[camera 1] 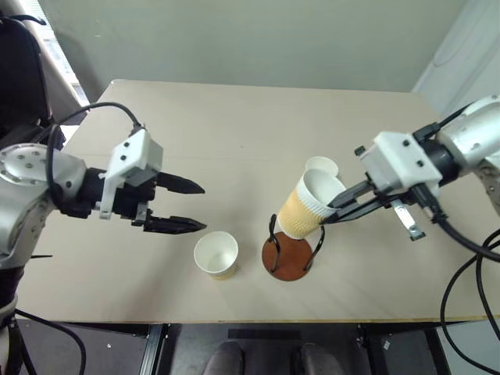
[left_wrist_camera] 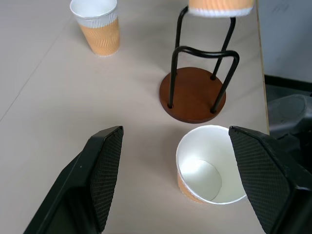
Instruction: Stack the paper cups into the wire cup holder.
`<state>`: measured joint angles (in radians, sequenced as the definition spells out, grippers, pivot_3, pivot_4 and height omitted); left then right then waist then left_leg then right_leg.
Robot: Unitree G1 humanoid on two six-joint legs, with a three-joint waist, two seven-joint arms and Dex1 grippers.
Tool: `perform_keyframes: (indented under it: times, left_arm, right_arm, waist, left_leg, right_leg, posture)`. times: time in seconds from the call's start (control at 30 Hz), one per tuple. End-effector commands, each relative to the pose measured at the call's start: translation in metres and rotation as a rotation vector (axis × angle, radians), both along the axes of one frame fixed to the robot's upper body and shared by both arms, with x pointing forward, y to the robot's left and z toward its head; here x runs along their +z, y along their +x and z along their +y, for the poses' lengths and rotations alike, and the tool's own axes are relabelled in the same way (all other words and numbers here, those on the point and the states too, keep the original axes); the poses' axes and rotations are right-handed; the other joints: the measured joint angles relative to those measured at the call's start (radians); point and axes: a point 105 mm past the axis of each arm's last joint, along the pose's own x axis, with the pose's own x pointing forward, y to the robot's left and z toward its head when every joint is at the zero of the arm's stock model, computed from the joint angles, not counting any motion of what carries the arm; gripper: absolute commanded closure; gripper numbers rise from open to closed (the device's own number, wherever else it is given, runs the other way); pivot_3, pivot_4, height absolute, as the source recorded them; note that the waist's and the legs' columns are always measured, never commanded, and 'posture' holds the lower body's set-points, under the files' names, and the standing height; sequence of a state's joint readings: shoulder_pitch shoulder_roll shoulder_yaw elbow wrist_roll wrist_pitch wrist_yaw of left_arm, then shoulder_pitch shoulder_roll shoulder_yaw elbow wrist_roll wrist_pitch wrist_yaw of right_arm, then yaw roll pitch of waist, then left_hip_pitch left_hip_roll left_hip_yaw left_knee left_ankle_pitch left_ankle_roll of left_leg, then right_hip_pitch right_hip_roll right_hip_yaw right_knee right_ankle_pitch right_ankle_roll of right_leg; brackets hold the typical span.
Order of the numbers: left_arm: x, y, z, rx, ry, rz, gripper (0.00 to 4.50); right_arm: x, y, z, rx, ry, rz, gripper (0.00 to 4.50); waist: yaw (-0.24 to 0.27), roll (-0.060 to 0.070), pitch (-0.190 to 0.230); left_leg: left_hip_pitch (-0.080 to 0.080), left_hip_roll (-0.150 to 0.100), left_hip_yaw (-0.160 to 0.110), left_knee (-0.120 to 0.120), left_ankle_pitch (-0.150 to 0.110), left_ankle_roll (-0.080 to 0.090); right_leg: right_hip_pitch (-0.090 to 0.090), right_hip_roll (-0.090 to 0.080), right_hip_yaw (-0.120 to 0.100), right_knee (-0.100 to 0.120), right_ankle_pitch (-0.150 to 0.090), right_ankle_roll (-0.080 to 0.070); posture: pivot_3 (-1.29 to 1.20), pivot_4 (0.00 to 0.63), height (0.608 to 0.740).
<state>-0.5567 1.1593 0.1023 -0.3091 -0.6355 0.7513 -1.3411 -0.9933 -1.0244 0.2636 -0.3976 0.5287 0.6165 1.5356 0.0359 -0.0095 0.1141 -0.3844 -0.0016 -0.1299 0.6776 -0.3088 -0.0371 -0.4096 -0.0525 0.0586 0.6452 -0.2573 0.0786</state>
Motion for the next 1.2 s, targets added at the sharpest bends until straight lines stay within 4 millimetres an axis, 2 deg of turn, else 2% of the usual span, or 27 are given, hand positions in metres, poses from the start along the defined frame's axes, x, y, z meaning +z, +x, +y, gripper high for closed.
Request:
perform_keyframes:
  times: [0.03, 0.4, 0.5, 0.57, 0.8, 0.87, 0.97, 1.03, 1.1, 1.2]
  left_arm:
    - [0.01, -0.005, -0.001, -0.003, 0.002, -0.044, 0.78]
    - [0.01, -0.008, -0.004, 0.001, -0.007, -0.045, 0.78]
    - [0.01, -0.006, -0.005, 0.003, -0.011, -0.046, 0.78]
    - [0.01, -0.006, -0.006, 0.003, -0.014, -0.046, 0.78]
    - [0.017, -0.008, -0.004, -0.012, -0.013, -0.035, 0.78]
    - [0.02, -0.001, 0.003, 0.007, 0.012, -0.056, 0.78]
    - [0.024, 0.002, 0.004, 0.008, 0.007, -0.071, 0.78]
    - [0.019, 0.001, -0.002, -0.007, 0.004, -0.063, 0.78]
    - [0.013, -0.002, -0.009, -0.027, -0.009, -0.052, 0.78]
    - [0.01, -0.005, -0.017, -0.042, -0.033, -0.046, 0.78]
  right_arm:
    - [0.001, 0.001, 0.001, 0.017, -0.017, -0.036, 4.48]
    - [-0.015, 0.009, 0.008, 0.023, -0.067, -0.028, 4.48]
    - [-0.019, 0.018, 0.008, -0.008, -0.064, -0.039, 3.87]
    - [-0.02, 0.021, 0.007, -0.023, -0.055, -0.037, 3.25]
    - [-0.006, 0.022, -0.003, -0.054, -0.005, 0.001, 0.69]
    - [0.0, 0.039, -0.019, -0.114, -0.023, -0.038, 0.02]
    - [0.01, 0.077, -0.04, -0.25, -0.053, -0.165, 0.02]
    - [0.011, 0.1, -0.049, -0.326, -0.061, -0.224, 0.02]
    - [0.005, 0.121, -0.056, -0.385, -0.088, -0.274, 0.02]
    - [-0.012, 0.138, -0.062, -0.406, -0.142, -0.278, 0.02]
  waist:
    - [-0.001, 0.0, 0.0]
    - [-0.003, 0.0, 0.0]
    - [-0.002, 0.0, 0.0]
    - [-0.002, 0.0, 0.0]
    - [-0.002, 0.0, 0.0]
    - [-0.001, 0.0, 0.0]
    - [-0.001, 0.0, 0.0]
    - [-0.001, 0.0, 0.0]
    - [-0.002, 0.0, 0.0]
    - [-0.002, 0.0, 0.0]
  left_leg:
    - [0.0, 0.0, 0.0, 0.0, 0.0, 0.0]
    - [0.001, 0.0, 0.0, 0.0, 0.001, -0.001]
    - [0.001, 0.0, 0.0, 0.0, 0.001, -0.001]
    - [0.001, 0.0, 0.0, 0.0, 0.001, -0.001]
    - [0.001, 0.0, 0.0, 0.0, 0.001, -0.001]
    - [0.001, 0.0, 0.0, 0.0, 0.001, -0.001]
    - [0.002, 0.0, 0.0, 0.0, 0.001, -0.001]
    - [0.002, 0.0, 0.0, 0.0, 0.001, -0.001]
    - [0.002, 0.0, 0.0, -0.001, 0.001, -0.001]
    - [0.001, 0.001, 0.0, -0.003, 0.001, -0.001]
  right_leg:
    - [0.0, 0.0, 0.0, 0.0, 0.0, 0.0]
    - [0.0, 0.0, 0.0, 0.001, 0.0, -0.001]
    - [0.0, 0.0, 0.0, 0.001, 0.0, -0.001]
    - [0.0, 0.0, 0.0, 0.001, 0.0, -0.001]
    - [0.0, 0.0, 0.0, 0.001, 0.0, -0.001]
    - [0.0, 0.0, 0.0, 0.001, 0.0, -0.001]
    - [0.0, 0.0, 0.0, 0.001, 0.001, -0.002]
    - [0.0, 0.0, 0.0, 0.001, 0.001, -0.003]
    - [-0.001, 0.0, 0.0, 0.002, 0.001, -0.003]
    - [-0.001, 0.0, -0.001, 0.004, 0.002, -0.004]
  posture:
    - [0.0, 0.15, 0.74]
    - [0.0, 0.15, 0.74]
    - [0.0, 0.15, 0.74]
    - [0.0, 0.15, 0.74]
    - [0.0, 0.15, 0.74]
    - [0.0, 0.15, 0.74]
    - [0.0, 0.15, 0.74]
    - [0.0, 0.15, 0.74]
    - [0.0, 0.15, 0.74]
    - [0.0, 0.15, 0.74]
